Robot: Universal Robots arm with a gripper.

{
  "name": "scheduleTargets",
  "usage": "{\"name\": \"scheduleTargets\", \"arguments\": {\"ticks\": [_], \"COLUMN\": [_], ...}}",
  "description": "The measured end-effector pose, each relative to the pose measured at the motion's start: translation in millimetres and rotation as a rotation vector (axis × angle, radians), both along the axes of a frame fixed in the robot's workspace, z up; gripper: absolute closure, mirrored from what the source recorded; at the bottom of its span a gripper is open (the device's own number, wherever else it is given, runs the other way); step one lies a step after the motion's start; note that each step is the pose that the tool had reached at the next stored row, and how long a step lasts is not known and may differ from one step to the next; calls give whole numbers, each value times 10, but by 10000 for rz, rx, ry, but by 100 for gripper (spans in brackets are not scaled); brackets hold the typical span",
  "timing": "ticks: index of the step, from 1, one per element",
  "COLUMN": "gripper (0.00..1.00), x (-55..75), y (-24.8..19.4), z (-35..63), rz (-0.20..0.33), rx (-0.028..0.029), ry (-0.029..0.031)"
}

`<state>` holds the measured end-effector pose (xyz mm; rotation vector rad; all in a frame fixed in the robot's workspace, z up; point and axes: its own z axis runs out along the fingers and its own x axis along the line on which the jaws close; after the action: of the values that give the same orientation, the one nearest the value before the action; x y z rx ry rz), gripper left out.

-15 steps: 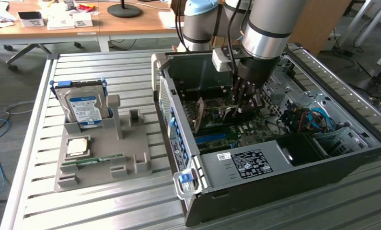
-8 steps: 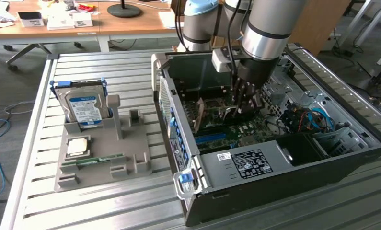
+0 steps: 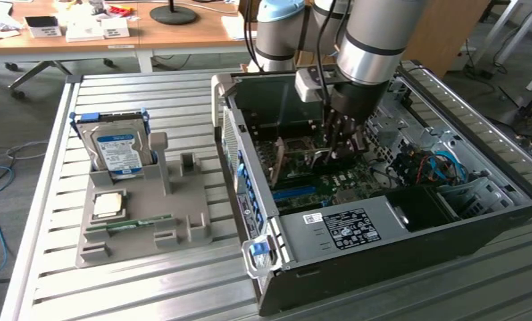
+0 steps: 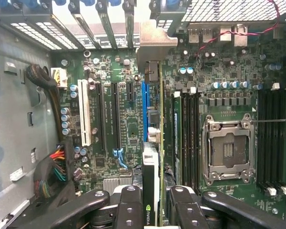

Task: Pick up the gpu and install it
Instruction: 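Insert the gpu into the slot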

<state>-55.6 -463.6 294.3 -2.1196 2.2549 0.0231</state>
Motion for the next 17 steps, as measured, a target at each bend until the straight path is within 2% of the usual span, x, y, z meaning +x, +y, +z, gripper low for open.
{"name": "scheduleTargets", "arguments": {"ticks": [7, 13, 17], "gripper": [73, 73, 73], "x": [-48, -50, -63], "y": [0, -33, -33], "z": [-9, -9, -13], "rz": [2, 0, 2], "rx": [0, -1, -1], "ry": [0, 0, 0]}}
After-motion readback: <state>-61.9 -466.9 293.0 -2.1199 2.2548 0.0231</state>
